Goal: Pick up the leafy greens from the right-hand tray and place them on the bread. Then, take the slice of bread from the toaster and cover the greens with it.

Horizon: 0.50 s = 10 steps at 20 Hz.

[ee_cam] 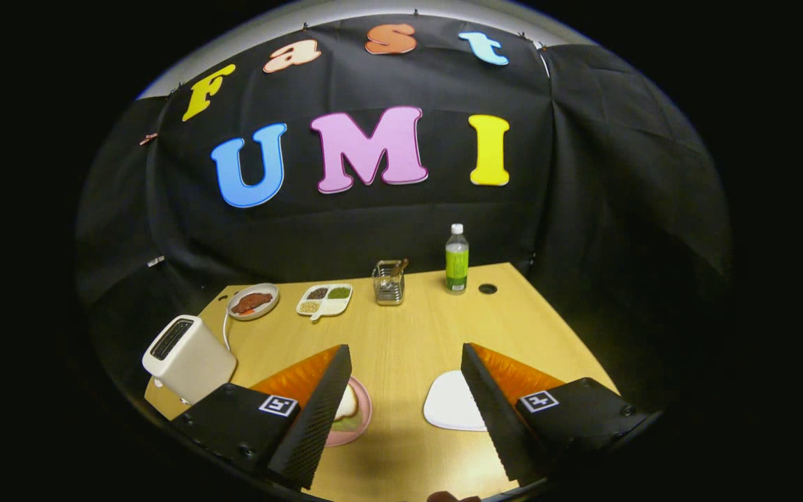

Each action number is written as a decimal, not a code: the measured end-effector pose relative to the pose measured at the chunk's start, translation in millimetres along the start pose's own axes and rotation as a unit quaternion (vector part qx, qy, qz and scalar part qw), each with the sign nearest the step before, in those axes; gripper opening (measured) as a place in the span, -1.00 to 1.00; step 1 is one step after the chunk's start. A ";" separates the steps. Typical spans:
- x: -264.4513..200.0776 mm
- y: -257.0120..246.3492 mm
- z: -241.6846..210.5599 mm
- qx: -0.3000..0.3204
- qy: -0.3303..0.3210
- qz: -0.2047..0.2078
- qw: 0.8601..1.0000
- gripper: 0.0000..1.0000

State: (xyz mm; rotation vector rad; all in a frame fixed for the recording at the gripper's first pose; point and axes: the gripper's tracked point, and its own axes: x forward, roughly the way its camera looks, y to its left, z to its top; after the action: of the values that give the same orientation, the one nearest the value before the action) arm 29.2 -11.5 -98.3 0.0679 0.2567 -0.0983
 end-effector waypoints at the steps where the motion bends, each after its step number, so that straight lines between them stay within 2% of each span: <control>1: -7.0 -8.4 12.8 0.002 -0.018 -0.008 1.000 0.98; 5: -36.5 -34.6 60.7 0.018 -0.075 -0.015 0.997 0.97; 8: -67.0 -64.3 93.5 -0.016 -0.113 -0.026 0.993 0.97; 10: -86.1 -70.6 99.8 -0.013 -0.115 -0.015 0.993 0.97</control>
State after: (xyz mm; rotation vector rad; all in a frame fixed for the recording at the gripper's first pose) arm -36.2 -81.9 16.2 0.0262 0.0284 -0.1324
